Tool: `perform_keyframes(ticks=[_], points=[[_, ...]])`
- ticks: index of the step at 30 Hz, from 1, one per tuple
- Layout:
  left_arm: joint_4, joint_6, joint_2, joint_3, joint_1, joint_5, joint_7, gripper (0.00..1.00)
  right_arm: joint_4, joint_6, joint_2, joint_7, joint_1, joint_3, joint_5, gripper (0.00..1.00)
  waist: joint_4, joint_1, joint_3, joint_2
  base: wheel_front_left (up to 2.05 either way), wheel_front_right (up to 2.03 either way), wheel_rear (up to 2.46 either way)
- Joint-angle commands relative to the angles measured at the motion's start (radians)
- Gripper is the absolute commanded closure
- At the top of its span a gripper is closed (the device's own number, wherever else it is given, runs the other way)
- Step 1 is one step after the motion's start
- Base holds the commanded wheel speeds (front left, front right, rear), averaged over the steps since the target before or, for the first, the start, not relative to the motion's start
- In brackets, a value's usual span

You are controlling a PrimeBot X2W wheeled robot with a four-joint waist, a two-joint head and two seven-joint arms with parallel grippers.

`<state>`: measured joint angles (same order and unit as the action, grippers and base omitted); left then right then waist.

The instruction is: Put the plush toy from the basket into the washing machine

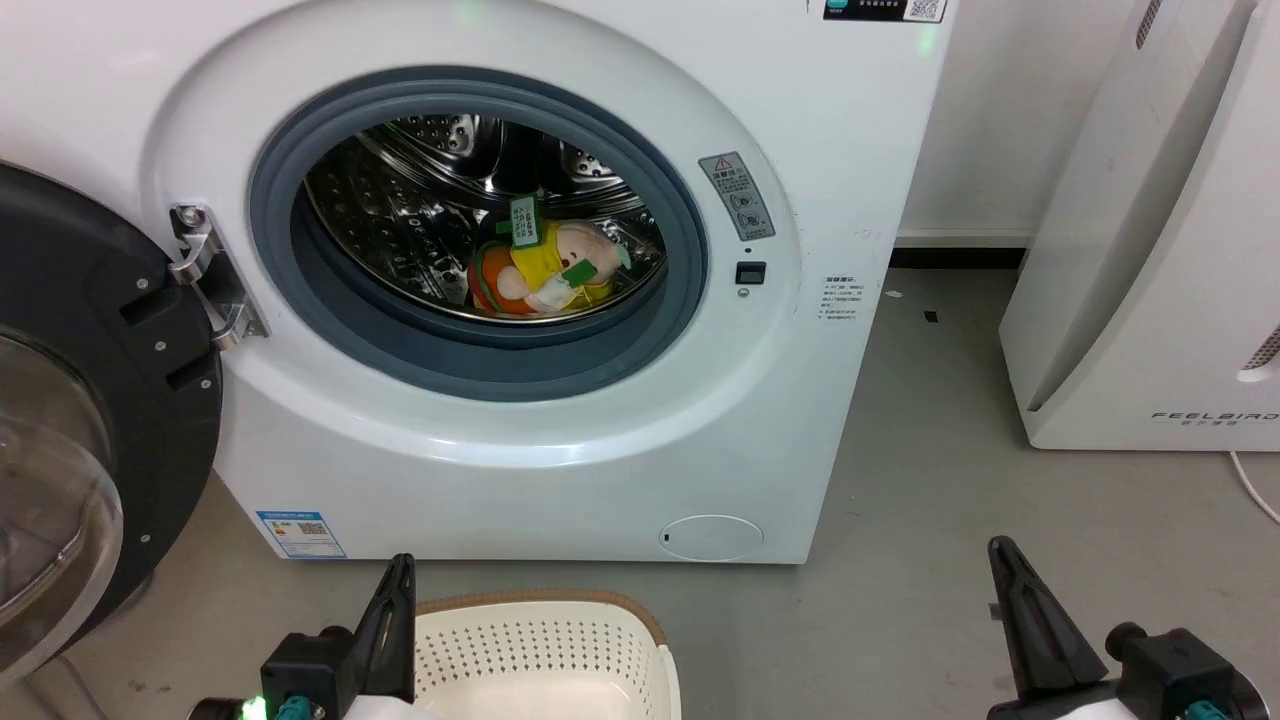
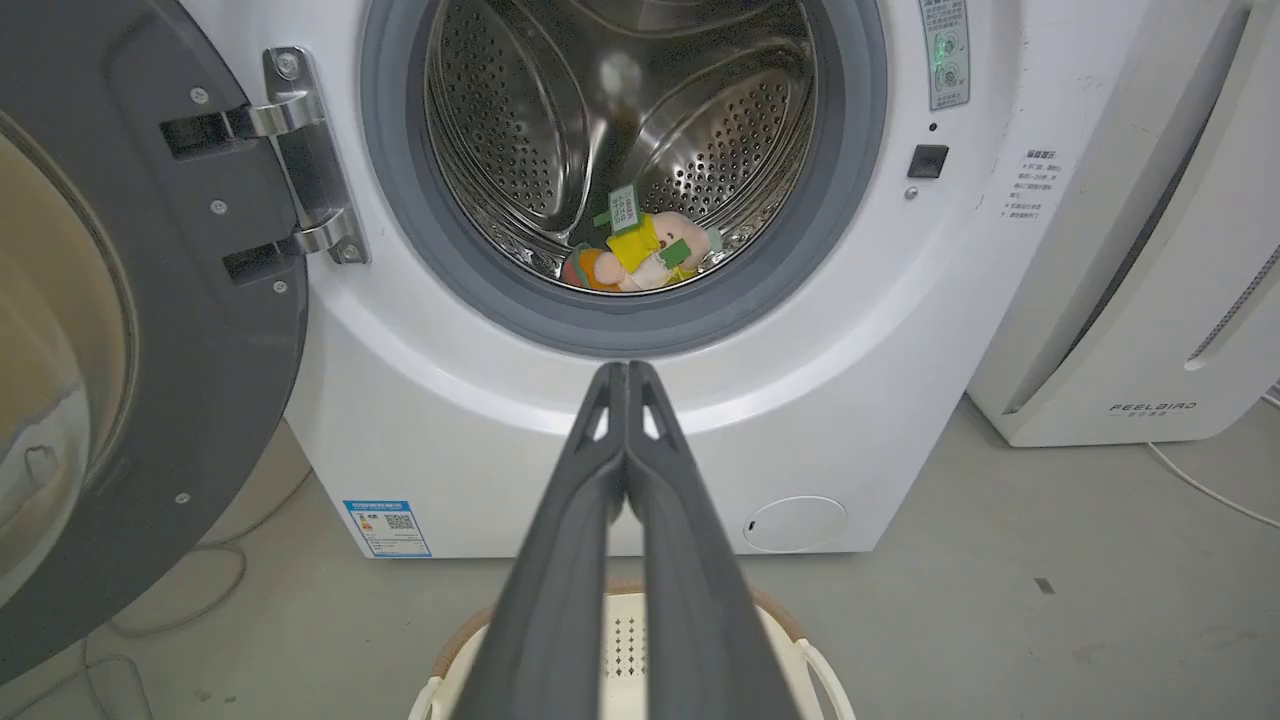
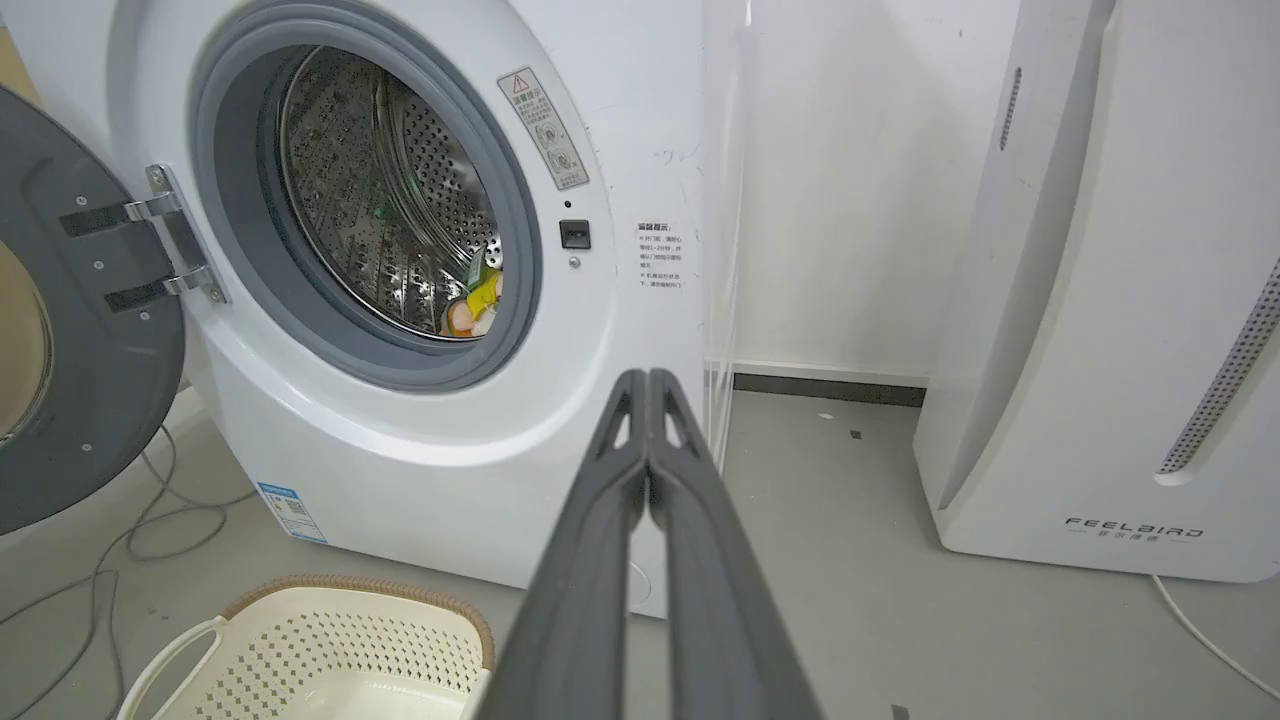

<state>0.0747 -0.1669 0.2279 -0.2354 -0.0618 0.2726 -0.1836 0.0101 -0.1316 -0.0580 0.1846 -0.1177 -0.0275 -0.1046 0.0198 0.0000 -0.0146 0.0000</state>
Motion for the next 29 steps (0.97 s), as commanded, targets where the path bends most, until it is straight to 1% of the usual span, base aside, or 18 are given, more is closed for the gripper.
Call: perform_keyframes(ticks=[1,29], points=[[-0.007,0.006,-0.008,0.011,0.014,-0.015,0.005,1.00,-0.002,0.000,0.002,-0.006,0.021,0.003,0.005,1.00,0.000,0.0000,0.000,0.0000,0.00,0.00,0.00],[-0.028,0.056,-0.061,0.080,0.029,-0.094,0.060,1.00,-0.005,0.000,0.004,-0.061,0.051,0.011,0.036,1.00,-0.006,0.0000,0.005,0.0000,0.00,0.00,0.00]])
